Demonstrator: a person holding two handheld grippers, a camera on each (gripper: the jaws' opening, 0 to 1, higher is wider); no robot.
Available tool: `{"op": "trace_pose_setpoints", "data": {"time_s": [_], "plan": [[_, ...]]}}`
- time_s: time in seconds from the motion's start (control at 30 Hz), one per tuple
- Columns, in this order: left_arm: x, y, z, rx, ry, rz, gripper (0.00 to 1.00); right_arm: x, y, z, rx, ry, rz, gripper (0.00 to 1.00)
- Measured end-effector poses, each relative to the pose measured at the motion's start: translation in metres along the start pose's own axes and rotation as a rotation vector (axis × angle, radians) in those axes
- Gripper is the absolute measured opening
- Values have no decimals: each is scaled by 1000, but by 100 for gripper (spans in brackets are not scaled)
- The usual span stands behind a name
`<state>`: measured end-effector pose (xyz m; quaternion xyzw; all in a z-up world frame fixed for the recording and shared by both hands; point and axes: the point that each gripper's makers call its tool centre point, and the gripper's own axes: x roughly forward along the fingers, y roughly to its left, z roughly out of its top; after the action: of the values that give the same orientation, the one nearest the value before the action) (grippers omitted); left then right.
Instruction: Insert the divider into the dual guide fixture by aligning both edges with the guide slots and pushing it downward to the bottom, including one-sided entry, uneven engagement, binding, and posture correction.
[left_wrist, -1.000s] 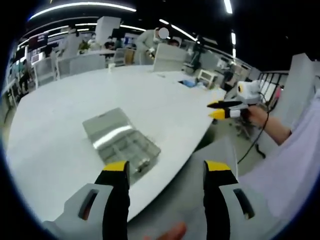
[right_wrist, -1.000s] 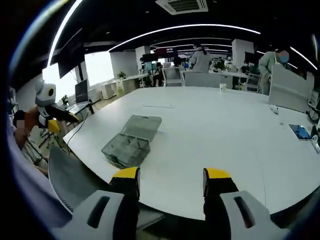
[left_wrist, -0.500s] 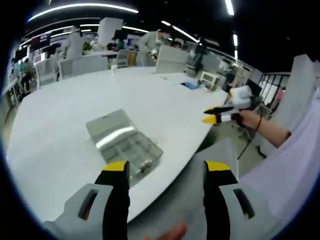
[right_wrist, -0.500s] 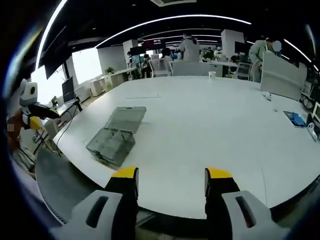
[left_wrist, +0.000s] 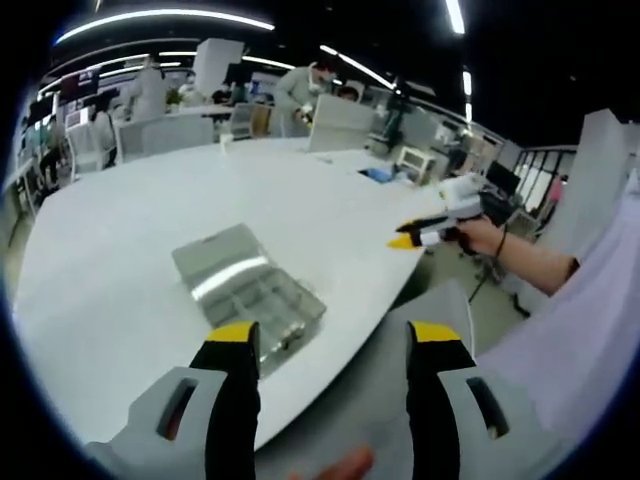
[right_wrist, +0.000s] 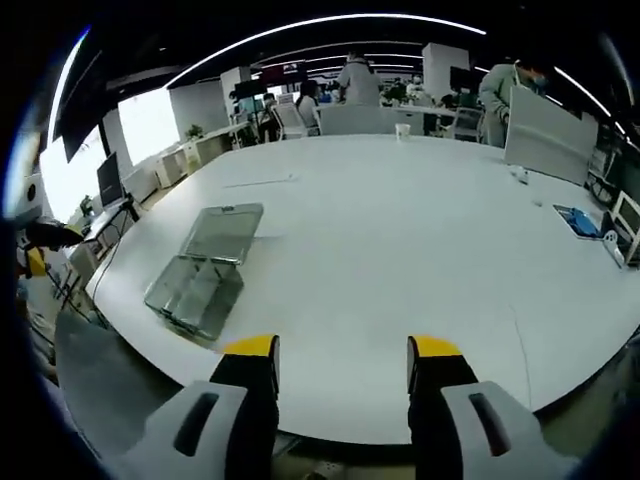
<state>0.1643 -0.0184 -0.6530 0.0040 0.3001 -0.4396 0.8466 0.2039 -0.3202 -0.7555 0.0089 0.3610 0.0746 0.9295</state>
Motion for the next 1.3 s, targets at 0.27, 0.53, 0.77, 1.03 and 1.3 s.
{"op": "trace_pose_setpoints", "data": {"time_s": [0.27,0.53,0.77,1.03,1.3], "plan": [[-5,4,-3,-6,-3,7,57,28,-11,2,18,41,-42,44],[-14,8,-3,-7,-18,27,57,61,-30,-5,40,125,-63,44],[-19,12,-7,-18,-18,45,57,76,-43,-16,86,202,-71,46],[-22,15,-8,-27,-17,62,57,97,-52,-29,91,254,-91,46],[-24,18,-11,-45,-12,81,57,109,-51,-34,84,291,-99,46]]}}
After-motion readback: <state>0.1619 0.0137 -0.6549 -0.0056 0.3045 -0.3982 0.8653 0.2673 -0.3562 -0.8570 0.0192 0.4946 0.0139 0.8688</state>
